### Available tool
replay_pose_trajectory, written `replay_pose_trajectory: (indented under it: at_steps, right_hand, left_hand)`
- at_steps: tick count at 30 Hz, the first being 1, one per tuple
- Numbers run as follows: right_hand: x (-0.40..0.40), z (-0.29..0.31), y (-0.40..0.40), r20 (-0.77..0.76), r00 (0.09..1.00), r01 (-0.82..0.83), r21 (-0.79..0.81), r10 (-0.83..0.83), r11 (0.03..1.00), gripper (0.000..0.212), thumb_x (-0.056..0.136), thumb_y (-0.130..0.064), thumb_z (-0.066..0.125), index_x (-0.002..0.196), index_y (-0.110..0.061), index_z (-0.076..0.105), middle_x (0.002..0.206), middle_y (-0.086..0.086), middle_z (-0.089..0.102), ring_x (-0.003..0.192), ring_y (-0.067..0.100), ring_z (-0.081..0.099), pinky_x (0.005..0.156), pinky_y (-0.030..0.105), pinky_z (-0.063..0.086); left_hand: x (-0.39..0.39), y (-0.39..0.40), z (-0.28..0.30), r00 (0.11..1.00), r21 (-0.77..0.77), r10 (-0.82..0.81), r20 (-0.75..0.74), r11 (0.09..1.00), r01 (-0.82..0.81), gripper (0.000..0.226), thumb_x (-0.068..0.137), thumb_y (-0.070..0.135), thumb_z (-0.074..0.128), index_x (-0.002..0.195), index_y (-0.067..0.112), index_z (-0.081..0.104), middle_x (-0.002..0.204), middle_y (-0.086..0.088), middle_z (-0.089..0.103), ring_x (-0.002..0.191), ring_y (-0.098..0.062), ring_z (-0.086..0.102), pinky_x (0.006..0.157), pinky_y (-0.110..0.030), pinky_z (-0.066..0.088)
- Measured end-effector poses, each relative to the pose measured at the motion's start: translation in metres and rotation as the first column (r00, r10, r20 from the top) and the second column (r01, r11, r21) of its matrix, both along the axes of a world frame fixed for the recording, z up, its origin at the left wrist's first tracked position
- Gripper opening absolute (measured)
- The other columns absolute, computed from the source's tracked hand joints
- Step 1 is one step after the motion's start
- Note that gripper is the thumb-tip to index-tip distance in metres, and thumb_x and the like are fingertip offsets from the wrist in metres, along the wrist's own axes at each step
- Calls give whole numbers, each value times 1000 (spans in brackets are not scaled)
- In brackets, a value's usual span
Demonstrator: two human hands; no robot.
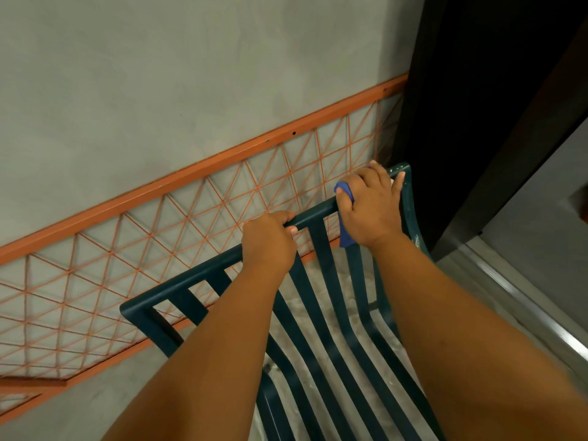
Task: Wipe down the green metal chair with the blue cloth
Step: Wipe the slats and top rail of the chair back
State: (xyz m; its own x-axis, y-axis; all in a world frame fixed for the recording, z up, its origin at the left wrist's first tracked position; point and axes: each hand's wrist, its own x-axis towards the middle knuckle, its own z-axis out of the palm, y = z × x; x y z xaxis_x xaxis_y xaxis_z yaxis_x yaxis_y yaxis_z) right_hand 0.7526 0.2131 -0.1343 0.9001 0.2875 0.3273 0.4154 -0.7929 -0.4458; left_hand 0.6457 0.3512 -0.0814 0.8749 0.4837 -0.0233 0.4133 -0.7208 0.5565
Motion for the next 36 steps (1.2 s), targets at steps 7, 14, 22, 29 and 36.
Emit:
replay_pose_trajectory:
  at_steps: [7, 14, 22, 29, 36]
  right_hand:
    - [23, 20, -6, -41, 993, -121, -287, 114, 950, 39, 94, -45, 30, 93, -19, 60, 94, 3, 60, 107, 29, 50, 117, 57, 4]
    - [52, 53, 43, -512, 859, -344, -540, 25, 768, 41, 92, -40, 39, 104, -12, 67, 119, 11, 62, 99, 29, 57, 88, 39, 42]
    - [9, 38, 54, -218, 952, -296, -469, 216, 832, 44, 95, -42, 29, 83, -16, 63, 87, 4, 65, 77, 23, 54, 70, 34, 32]
    - [-6, -4, 10, 159, 903, -360, -226, 399, 905, 38, 94, -44, 34, 107, -20, 61, 103, 1, 59, 103, 25, 51, 106, 43, 25]
    - [-15, 24, 46, -75, 996, -69, -328, 46, 942, 43, 96, -38, 29, 107, -13, 62, 107, 6, 63, 114, 30, 48, 115, 56, 2]
  left_hand:
    - [1, 1, 1, 1000, -4, -18, -10, 1000, 18, 32, 94, 16, 58, 124, 22, 63, 110, -7, 68, 92, -21, 62, 81, -27, 49]
    - [-1, 2, -1, 999, 0, -30, 11, 1000, 30, 31, 93, 13, 57, 122, 20, 64, 110, -12, 68, 96, -26, 63, 86, -35, 53]
    - [3, 0, -1, 999, 27, -31, 4, 999, 31, 26, 91, 8, 58, 113, 17, 69, 100, -13, 70, 87, -27, 64, 77, -36, 51]
    - [2, 0, 0, 1000, 16, -8, 13, 1000, 8, 28, 91, 13, 60, 118, 20, 67, 103, -9, 70, 89, -22, 62, 78, -30, 50]
    - [1, 1, -2, 1000, 30, -21, -4, 999, 21, 27, 93, 11, 57, 116, 19, 68, 103, -9, 70, 86, -22, 63, 73, -28, 49]
